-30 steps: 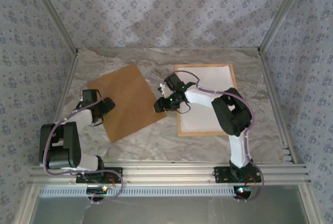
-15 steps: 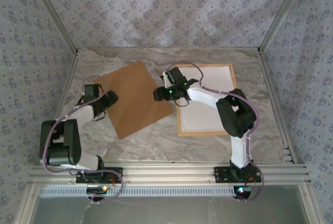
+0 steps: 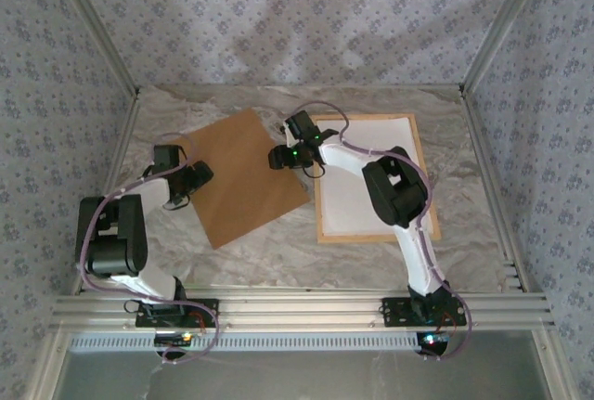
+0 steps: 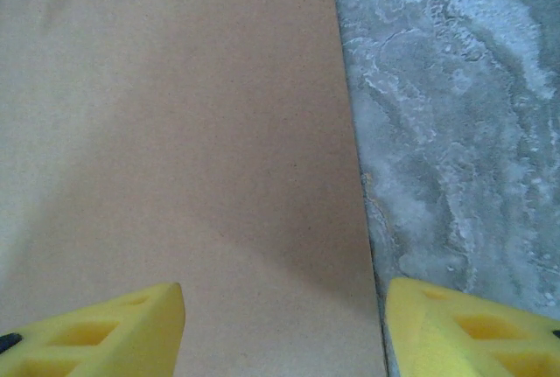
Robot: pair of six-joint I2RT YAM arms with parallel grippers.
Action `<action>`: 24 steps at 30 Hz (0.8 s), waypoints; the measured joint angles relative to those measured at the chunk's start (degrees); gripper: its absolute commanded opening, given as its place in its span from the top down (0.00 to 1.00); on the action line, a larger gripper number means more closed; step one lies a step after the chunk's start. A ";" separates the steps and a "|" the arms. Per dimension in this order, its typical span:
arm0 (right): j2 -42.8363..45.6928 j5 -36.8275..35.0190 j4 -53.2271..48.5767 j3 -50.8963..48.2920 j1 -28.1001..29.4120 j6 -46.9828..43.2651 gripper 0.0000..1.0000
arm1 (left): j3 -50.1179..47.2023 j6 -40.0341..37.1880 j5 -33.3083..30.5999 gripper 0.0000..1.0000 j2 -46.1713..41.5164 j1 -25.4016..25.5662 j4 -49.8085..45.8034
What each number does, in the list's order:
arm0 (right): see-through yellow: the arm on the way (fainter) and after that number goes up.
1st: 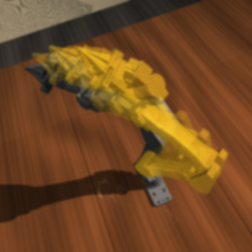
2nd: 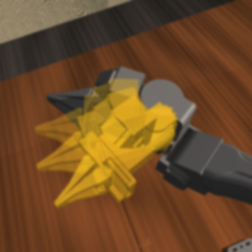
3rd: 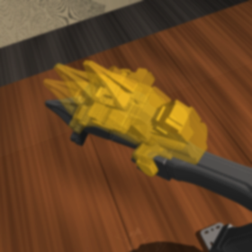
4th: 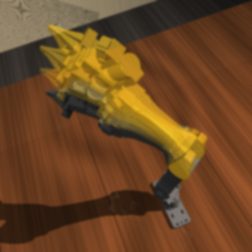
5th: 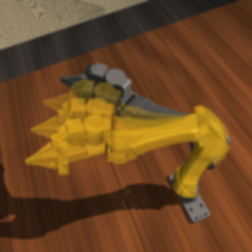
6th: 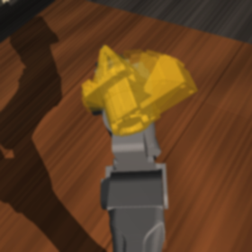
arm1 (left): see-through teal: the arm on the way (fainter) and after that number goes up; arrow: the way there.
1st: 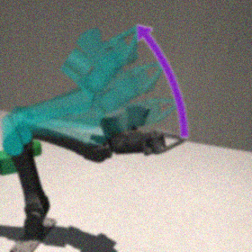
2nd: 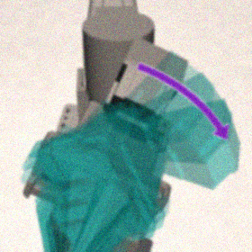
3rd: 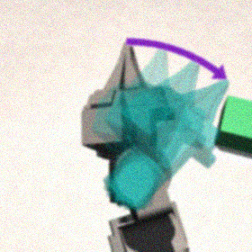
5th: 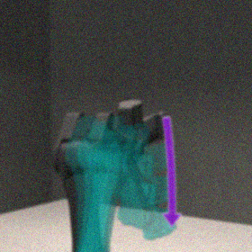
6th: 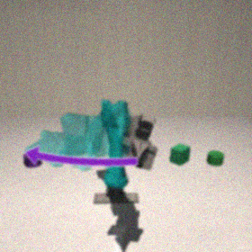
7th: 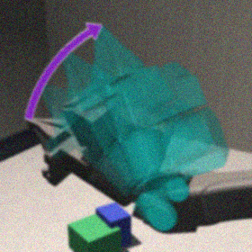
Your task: Put the photo into the frame
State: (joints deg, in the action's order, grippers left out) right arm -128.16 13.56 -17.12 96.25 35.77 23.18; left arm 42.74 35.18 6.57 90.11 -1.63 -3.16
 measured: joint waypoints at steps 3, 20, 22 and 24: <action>-0.90 -0.42 -0.85 0.48 0.04 -0.20 0.36 | 0.00 0.02 0.33 0.13 0.02 -0.04 0.00; -1.38 7.54 -3.76 1.79 -1.44 -1.46 0.39 | -0.72 1.38 0.42 0.18 0.92 -0.09 2.19; -1.38 9.53 -3.69 1.42 -2.01 -0.79 0.40 | -0.72 1.62 0.24 0.18 1.09 -0.09 2.36; -1.29 11.41 -2.84 0.79 -2.62 0.15 0.41 | -0.72 1.97 0.11 0.18 1.09 -0.09 2.38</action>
State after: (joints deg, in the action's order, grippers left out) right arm -129.45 24.97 -19.97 97.03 33.15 23.33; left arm 42.02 37.15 6.68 91.20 -1.72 -0.78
